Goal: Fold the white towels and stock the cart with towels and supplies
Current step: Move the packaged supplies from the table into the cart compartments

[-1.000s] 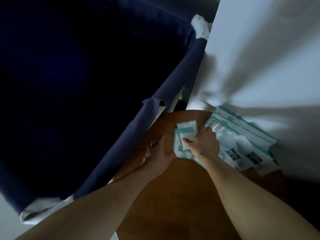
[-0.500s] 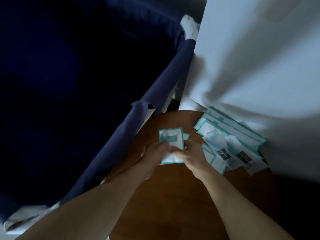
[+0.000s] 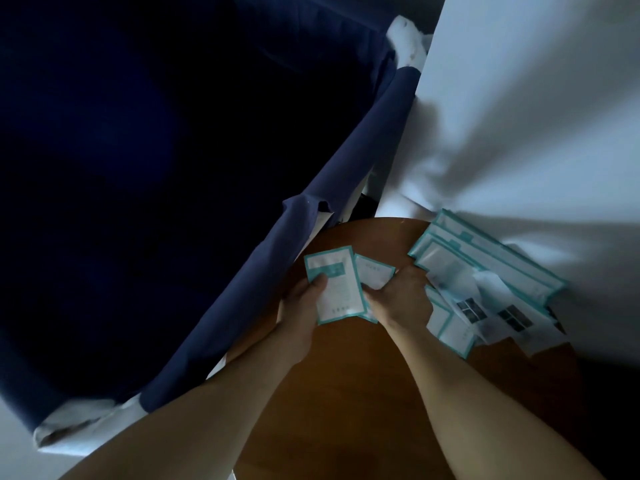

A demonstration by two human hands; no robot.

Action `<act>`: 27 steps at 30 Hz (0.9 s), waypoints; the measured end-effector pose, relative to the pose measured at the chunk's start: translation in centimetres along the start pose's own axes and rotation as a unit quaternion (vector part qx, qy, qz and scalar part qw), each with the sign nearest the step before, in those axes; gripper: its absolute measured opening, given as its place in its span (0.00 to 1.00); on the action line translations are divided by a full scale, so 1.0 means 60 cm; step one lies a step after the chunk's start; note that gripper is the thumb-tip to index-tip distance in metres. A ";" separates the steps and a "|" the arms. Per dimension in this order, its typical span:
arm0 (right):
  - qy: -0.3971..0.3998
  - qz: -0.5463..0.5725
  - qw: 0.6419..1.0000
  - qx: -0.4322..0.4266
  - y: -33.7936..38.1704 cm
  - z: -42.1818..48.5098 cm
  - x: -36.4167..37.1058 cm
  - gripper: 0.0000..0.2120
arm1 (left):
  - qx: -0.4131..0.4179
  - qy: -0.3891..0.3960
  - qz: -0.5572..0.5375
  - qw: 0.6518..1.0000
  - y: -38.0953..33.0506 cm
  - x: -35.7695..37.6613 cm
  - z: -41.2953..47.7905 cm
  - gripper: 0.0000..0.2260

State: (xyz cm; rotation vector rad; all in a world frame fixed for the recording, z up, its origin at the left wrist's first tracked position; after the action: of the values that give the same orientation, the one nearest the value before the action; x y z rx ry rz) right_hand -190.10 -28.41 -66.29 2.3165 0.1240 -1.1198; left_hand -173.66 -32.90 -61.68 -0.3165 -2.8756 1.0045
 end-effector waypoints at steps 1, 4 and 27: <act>-0.003 -0.033 0.999 -0.003 0.006 -0.003 0.005 0.46 | 0.001 0.002 -0.008 1.000 -0.001 -0.001 -0.001 0.09; -0.008 -0.060 0.998 -0.012 0.018 -0.012 0.007 0.45 | 0.000 0.005 -0.024 1.000 -0.005 -0.003 -0.006 0.09; -0.055 0.406 0.909 -0.074 -0.032 -0.220 -0.293 0.06 | 0.083 0.066 0.221 0.970 -0.103 0.025 -0.307 0.10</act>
State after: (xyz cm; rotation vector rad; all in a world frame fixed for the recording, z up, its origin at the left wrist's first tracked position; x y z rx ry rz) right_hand -192.91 -17.20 -47.46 1.8482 -0.7113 -0.7532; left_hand -173.53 -26.12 -43.42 -0.9993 -2.6315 1.2217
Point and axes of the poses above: each hand's wrist, its own z-axis towards the middle knuckle, its own x-axis out of the palm, y = z × x, the point moved 3 cm from there along z, towards the middle knuckle, and after that the axes turned 7 degrees about z, right-handed, at the moved point
